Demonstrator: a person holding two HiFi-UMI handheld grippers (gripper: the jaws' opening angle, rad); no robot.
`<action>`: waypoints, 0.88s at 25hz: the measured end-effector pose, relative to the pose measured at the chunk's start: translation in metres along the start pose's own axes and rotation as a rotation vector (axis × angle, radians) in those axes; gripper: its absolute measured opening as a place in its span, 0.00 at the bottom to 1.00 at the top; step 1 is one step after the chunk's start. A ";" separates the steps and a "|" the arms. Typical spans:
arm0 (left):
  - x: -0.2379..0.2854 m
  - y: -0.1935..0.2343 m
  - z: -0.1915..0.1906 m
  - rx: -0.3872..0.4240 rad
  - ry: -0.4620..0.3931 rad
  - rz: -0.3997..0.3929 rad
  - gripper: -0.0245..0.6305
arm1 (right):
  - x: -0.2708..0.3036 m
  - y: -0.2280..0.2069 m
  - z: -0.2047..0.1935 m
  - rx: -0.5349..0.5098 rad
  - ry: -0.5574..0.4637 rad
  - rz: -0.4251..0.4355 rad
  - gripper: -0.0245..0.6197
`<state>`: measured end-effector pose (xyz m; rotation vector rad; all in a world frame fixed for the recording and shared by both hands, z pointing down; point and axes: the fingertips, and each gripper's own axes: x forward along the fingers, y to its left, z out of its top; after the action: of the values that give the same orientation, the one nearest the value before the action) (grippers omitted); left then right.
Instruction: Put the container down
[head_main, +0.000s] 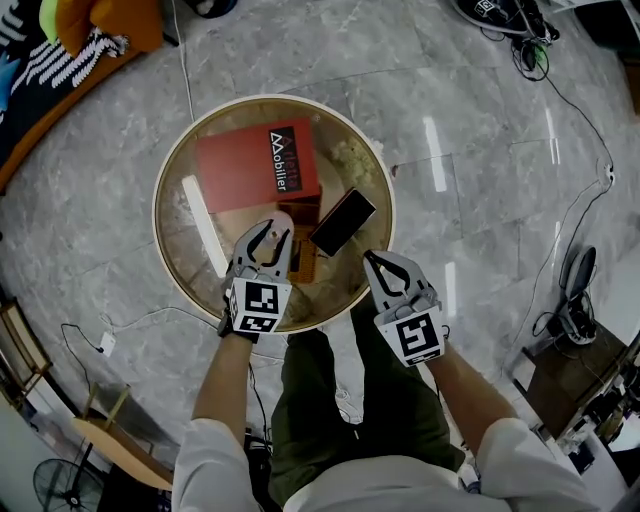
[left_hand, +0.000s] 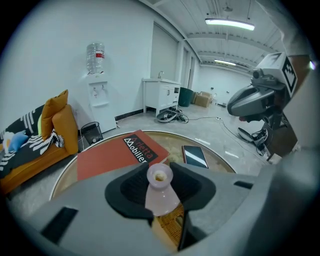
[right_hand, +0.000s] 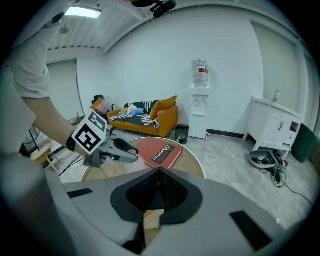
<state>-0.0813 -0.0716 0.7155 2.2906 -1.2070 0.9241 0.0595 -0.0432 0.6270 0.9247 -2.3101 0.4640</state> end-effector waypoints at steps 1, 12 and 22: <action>0.003 0.000 -0.002 -0.001 0.002 -0.001 0.24 | 0.001 -0.001 -0.001 -0.009 -0.007 0.002 0.07; 0.025 0.000 -0.015 0.006 0.019 -0.009 0.24 | 0.008 -0.009 -0.012 0.007 0.012 -0.002 0.07; 0.029 -0.002 -0.020 0.010 -0.003 0.002 0.24 | 0.010 -0.009 -0.021 0.029 0.034 -0.002 0.07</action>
<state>-0.0754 -0.0755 0.7498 2.3004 -1.2086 0.9297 0.0684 -0.0437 0.6507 0.9265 -2.2765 0.5102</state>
